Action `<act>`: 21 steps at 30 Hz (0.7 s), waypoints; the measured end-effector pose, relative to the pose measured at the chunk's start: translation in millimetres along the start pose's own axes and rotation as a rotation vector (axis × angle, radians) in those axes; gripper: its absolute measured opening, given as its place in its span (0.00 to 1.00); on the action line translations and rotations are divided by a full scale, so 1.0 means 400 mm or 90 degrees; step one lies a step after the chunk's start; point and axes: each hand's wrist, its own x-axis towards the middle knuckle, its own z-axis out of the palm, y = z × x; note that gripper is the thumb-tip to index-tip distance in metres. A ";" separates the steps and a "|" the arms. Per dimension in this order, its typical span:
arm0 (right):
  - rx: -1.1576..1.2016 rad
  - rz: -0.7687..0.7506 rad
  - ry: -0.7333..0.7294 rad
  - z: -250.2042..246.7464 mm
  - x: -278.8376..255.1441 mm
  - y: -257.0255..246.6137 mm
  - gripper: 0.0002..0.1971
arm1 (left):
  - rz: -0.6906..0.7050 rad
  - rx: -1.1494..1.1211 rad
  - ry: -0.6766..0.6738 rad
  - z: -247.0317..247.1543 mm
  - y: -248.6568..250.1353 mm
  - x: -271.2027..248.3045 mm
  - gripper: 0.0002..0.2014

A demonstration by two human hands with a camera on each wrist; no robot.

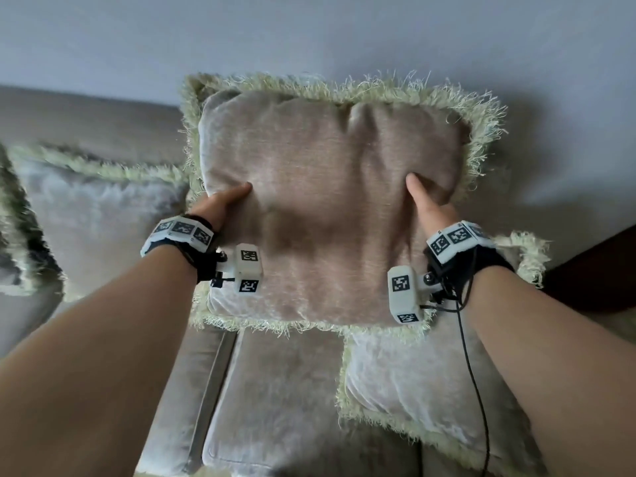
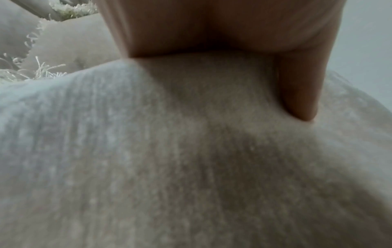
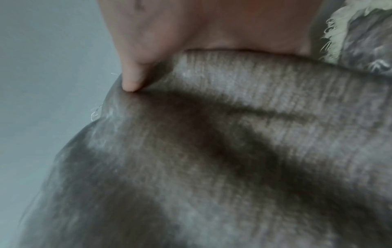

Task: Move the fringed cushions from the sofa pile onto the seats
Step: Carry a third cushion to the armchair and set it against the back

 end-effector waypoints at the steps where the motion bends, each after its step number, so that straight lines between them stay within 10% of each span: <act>1: -0.014 -0.001 -0.013 -0.019 -0.012 -0.019 0.55 | 0.001 0.006 0.006 -0.003 0.027 -0.010 0.58; 12: 0.100 -0.077 -0.051 -0.062 -0.080 -0.110 0.54 | 0.053 -0.034 -0.024 -0.052 0.162 -0.097 0.41; 17: 0.104 -0.090 -0.055 -0.026 -0.094 -0.123 0.48 | 0.025 -0.011 0.052 -0.119 0.139 -0.053 0.64; 21: 0.060 -0.074 -0.034 0.027 -0.108 -0.118 0.54 | 0.003 0.017 0.084 -0.192 0.112 0.053 0.63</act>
